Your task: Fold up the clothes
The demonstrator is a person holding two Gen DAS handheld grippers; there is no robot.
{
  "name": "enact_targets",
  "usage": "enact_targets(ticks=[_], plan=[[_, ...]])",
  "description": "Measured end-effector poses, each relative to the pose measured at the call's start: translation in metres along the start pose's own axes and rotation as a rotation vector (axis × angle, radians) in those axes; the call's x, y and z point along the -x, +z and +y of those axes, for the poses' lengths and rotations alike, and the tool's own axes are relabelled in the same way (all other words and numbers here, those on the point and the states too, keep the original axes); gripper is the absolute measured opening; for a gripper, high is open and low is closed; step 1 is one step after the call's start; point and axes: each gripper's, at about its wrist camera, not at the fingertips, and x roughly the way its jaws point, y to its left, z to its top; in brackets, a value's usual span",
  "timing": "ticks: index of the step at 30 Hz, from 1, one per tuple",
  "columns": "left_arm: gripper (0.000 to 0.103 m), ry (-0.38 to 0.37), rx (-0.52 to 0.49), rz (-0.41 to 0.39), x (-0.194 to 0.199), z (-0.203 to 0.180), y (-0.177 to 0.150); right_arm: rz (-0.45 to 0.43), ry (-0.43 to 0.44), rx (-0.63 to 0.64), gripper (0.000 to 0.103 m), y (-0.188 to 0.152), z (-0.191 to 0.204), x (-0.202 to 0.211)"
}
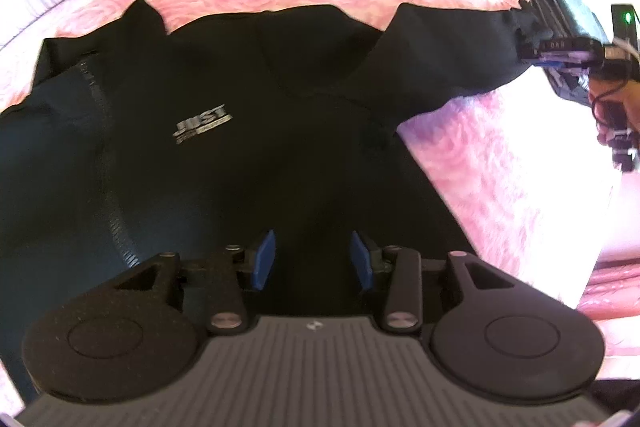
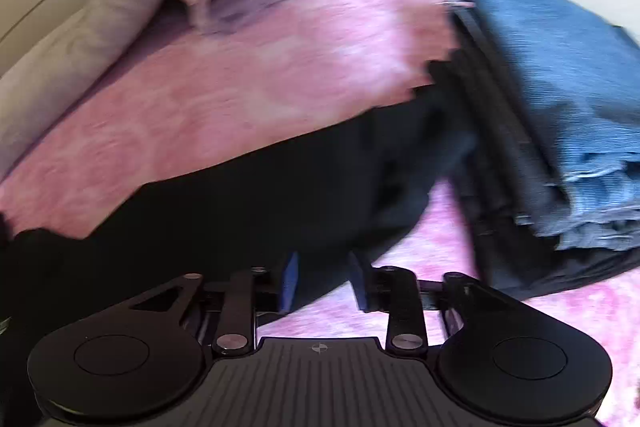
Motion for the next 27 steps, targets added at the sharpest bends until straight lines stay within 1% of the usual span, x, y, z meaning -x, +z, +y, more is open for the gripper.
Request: enact_targets(ticks=[4,6,9,11,12,14,15,17,20,21,22,23,26,27], plan=[[0.039,0.079,0.054,-0.008,0.018,0.038,-0.014,-0.006,0.107,0.106,0.041,0.002,0.035,0.0],[0.041,0.129,0.068,-0.015,0.028,0.066,-0.019,0.016,0.192,0.159,0.044,0.006,0.059,-0.003],[0.045,0.205,0.074,-0.026,0.041,0.117,-0.024,0.046,0.304,0.285,0.048,0.008,0.11,-0.012],[0.051,0.252,0.076,-0.042,0.048,0.157,-0.021,0.067,0.379,0.373,0.052,0.011,0.149,-0.018],[0.052,0.27,0.076,-0.052,0.05,0.176,-0.018,0.078,0.417,0.417,0.053,0.013,0.171,-0.023],[0.058,0.296,0.072,-0.075,0.052,0.215,-0.009,0.098,0.471,0.507,0.061,0.018,0.215,-0.035],[0.059,0.304,0.067,-0.089,0.051,0.233,-0.002,0.103,0.49,0.557,0.063,0.02,0.239,-0.041],[0.06,0.302,0.049,-0.124,0.043,0.266,0.013,0.106,0.515,0.662,0.067,0.022,0.285,-0.054],[0.06,0.272,0.013,-0.155,0.021,0.304,0.031,0.099,0.538,0.821,0.07,0.02,0.352,-0.081],[0.06,0.261,-0.005,-0.165,0.012,0.314,0.036,0.091,0.542,0.872,0.072,0.018,0.369,-0.091],[0.06,0.251,-0.027,-0.175,0.002,0.323,0.04,0.09,0.541,0.924,0.076,0.016,0.387,-0.105],[0.06,0.237,-0.052,-0.18,-0.007,0.332,0.044,0.099,0.529,0.976,0.078,0.013,0.405,-0.121],[0.06,0.166,-0.075,-0.151,-0.033,0.353,0.05,0.129,0.465,1.063,0.078,0.005,0.436,-0.159],[0.059,0.146,-0.07,-0.133,-0.038,0.357,0.048,0.151,0.477,1.052,0.078,0.004,0.44,-0.168]])
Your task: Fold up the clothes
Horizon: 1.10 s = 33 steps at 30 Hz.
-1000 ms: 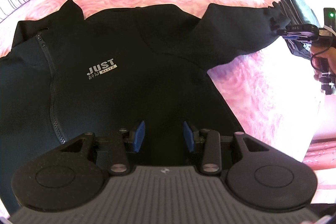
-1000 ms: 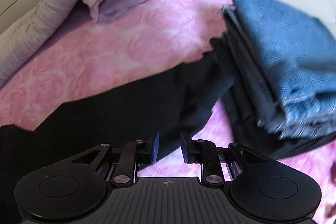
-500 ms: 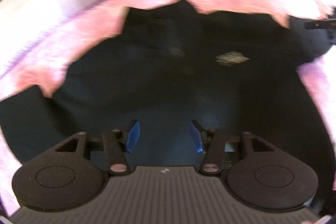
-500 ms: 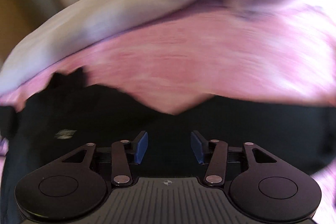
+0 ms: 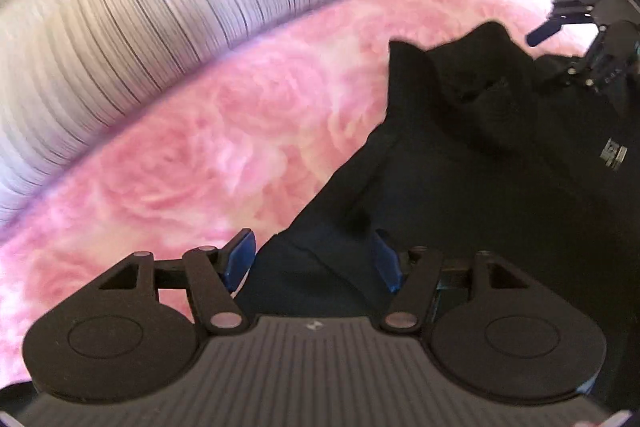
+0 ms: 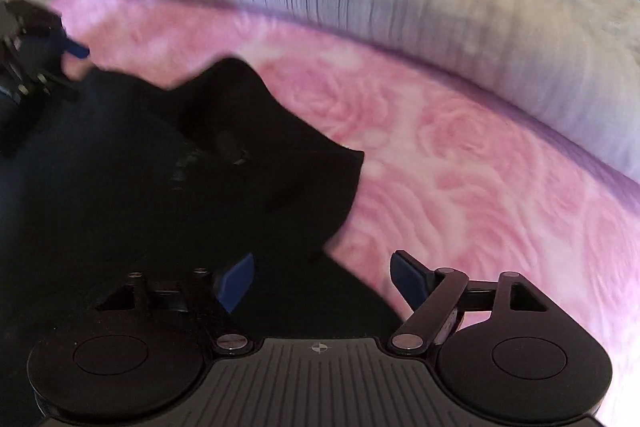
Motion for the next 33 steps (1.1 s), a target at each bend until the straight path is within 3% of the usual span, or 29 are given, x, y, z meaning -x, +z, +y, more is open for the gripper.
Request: enact_targets(ticks=[1,3,4,5,9,13,16,18,19,20,22,23,25,28,31,33], plan=[[0.05,-0.021,0.006,0.017,-0.005,0.004,-0.003,0.006,0.026,-0.02,0.078,0.001,-0.003,-0.008],[0.023,-0.047,0.01,0.034,-0.01,0.008,-0.01,0.007,0.064,-0.09,0.048,0.0,-0.006,-0.014],[0.007,-0.035,0.017,0.03,-0.005,0.007,-0.012,0.003,0.067,-0.114,0.026,-0.001,-0.005,-0.013],[0.006,-0.017,0.031,0.022,0.002,0.007,-0.011,0.002,0.068,-0.117,0.014,-0.001,-0.003,-0.01],[0.006,0.041,0.066,-0.075,0.043,0.024,-0.004,-0.106,0.021,-0.004,0.012,0.034,0.016,0.03],[0.006,0.09,0.116,-0.086,0.044,0.047,0.002,-0.198,-0.018,0.017,0.007,0.09,-0.005,0.03],[0.008,0.116,0.152,-0.033,0.019,0.05,-0.004,-0.192,-0.065,-0.036,0.007,0.107,-0.017,0.004],[0.011,0.122,0.179,-0.012,0.012,0.049,-0.012,-0.185,-0.097,-0.138,0.01,0.103,-0.024,-0.001],[0.013,0.119,0.199,-0.019,0.014,0.05,-0.016,-0.201,-0.112,-0.154,0.018,0.097,-0.022,0.005],[0.016,0.112,0.224,-0.033,0.022,0.052,-0.02,-0.22,-0.125,-0.161,0.034,0.089,-0.018,0.013],[0.02,0.096,0.264,-0.076,0.048,0.061,-0.03,-0.241,-0.13,-0.153,0.055,0.071,-0.006,0.031],[0.028,0.105,0.275,-0.096,0.065,0.068,-0.037,-0.244,-0.119,-0.151,0.057,0.061,0.001,0.039],[0.035,0.15,0.292,-0.131,0.103,0.082,-0.055,-0.226,-0.084,-0.149,0.057,0.043,0.021,0.052],[0.047,0.245,0.367,-0.116,0.147,0.112,-0.094,-0.191,-0.034,-0.164,0.057,0.019,0.058,0.061],[0.048,0.31,0.489,-0.061,0.171,0.143,-0.146,-0.162,0.033,-0.189,0.057,0.007,0.102,0.063],[0.048,0.313,0.581,-0.034,0.179,0.154,-0.182,-0.145,0.091,-0.205,0.057,0.005,0.139,0.06]])
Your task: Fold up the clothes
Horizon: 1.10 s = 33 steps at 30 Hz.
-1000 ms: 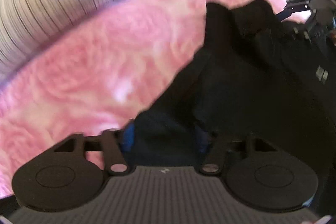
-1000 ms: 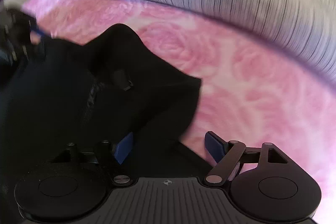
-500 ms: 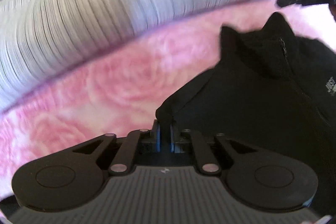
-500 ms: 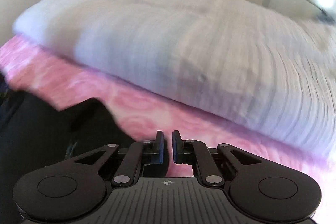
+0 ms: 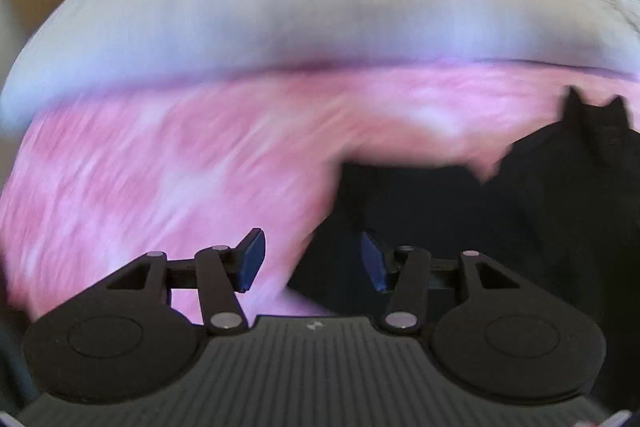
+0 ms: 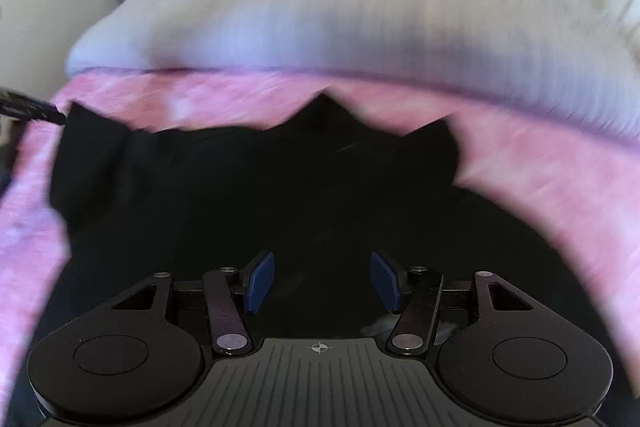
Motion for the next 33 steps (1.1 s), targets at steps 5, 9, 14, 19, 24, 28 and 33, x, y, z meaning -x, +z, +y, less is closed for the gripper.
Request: enact_targets(ticks=[5,9,14,19,24,28,33], plan=[[0.048,-0.004,0.059,0.005,0.001,0.01,-0.054,0.003,0.136,0.308,0.071,0.0,0.125,-0.026],[0.049,-0.039,0.059,-0.02,0.009,0.004,-0.085,-0.041,0.153,0.669,0.075,0.004,0.223,-0.064],[0.068,0.027,-0.205,-0.07,0.006,-0.01,-0.104,0.01,0.063,1.006,0.075,0.004,0.292,-0.139],[0.068,-0.052,-0.248,-0.099,-0.014,0.009,-0.084,0.065,-0.015,0.936,0.005,0.022,0.285,-0.157],[0.068,-0.303,0.04,-0.072,-0.054,0.04,-0.039,0.041,-0.079,0.789,0.004,0.024,0.253,-0.123],[0.032,-0.372,0.077,0.056,-0.087,0.024,-0.022,0.069,-0.111,0.699,0.004,0.015,0.238,-0.114],[0.003,-0.371,-0.063,0.076,-0.041,0.028,-0.018,0.059,-0.124,0.706,0.005,0.011,0.243,-0.101]])
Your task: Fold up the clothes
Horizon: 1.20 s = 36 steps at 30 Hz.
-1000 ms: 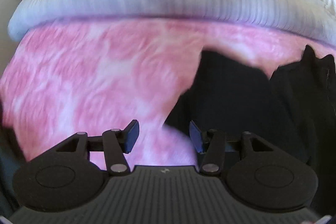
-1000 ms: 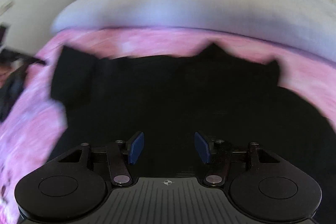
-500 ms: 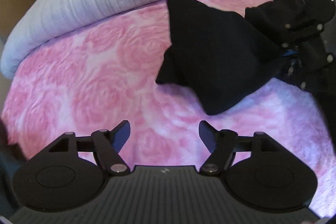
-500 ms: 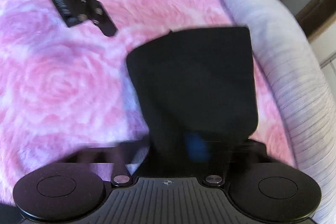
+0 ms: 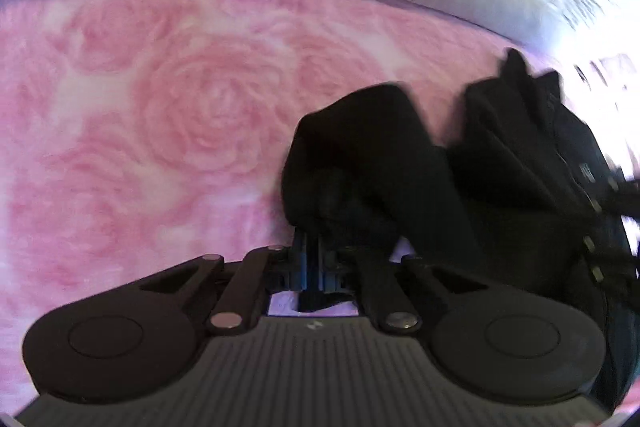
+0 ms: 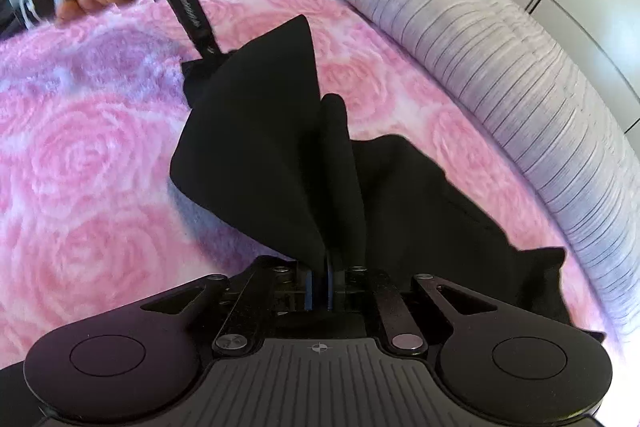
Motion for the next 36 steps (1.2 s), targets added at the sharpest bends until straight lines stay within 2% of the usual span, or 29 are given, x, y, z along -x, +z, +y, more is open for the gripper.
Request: enact_targets(ticks=[1,3,4,5,7,9,10,12,16,18,20,22,24,26,27,29,34,36], plan=[[0.002,0.028,-0.004,0.0,0.024,0.007,-0.003,-0.009,0.002,0.011,0.005,0.003,0.001,0.004],[0.002,0.109,-0.008,0.016,0.074,0.027,-0.01,-0.031,0.018,0.041,0.012,0.011,0.008,0.008],[0.002,0.152,-0.008,0.038,0.097,0.039,-0.015,-0.04,0.029,0.065,0.029,0.015,0.015,0.008],[0.002,0.199,-0.013,0.077,0.118,0.051,-0.02,-0.058,0.042,0.085,0.051,0.019,0.023,0.011],[0.002,0.281,-0.042,0.209,0.142,0.072,-0.035,-0.104,0.076,0.114,0.065,0.025,0.038,0.019],[0.003,0.35,-0.081,0.322,0.149,0.086,-0.052,-0.121,0.107,0.13,0.066,0.029,0.053,0.024],[0.004,0.353,-0.068,0.352,0.147,0.092,-0.06,-0.114,0.121,0.132,0.067,0.028,0.061,0.024],[0.008,0.354,-0.055,0.362,0.138,0.095,-0.071,-0.086,0.15,0.119,0.067,0.025,0.071,0.023],[0.012,0.441,-0.106,0.354,0.119,0.086,-0.084,-0.014,0.182,0.056,0.067,0.006,0.078,0.025],[0.015,0.472,-0.126,0.35,0.113,0.083,-0.088,0.027,0.194,-0.013,0.067,-0.008,0.07,0.027],[0.024,0.507,-0.164,0.366,0.109,0.077,-0.089,0.076,0.191,-0.107,0.067,-0.028,0.056,0.026],[0.026,0.534,-0.191,0.374,0.111,0.07,-0.092,0.127,0.21,-0.262,0.067,-0.054,0.034,0.027],[0.027,0.566,-0.192,0.349,0.117,0.063,-0.092,0.164,0.227,-0.442,0.067,-0.083,0.011,0.033],[0.027,0.586,-0.186,0.299,0.128,0.047,-0.088,0.179,0.236,-0.647,0.067,-0.115,-0.014,0.048],[0.028,0.584,-0.181,0.27,0.133,0.036,-0.085,0.164,0.229,-0.71,0.067,-0.128,-0.024,0.06],[0.037,0.567,-0.173,0.215,0.14,0.01,-0.077,0.122,0.209,-0.814,0.068,-0.153,-0.043,0.086],[0.037,0.502,-0.252,0.179,0.118,-0.079,-0.061,0.015,0.111,-0.933,0.068,-0.204,-0.085,0.159],[0.037,0.46,-0.284,0.188,0.096,-0.119,-0.058,-0.028,0.113,-1.016,0.068,-0.228,-0.106,0.181]])
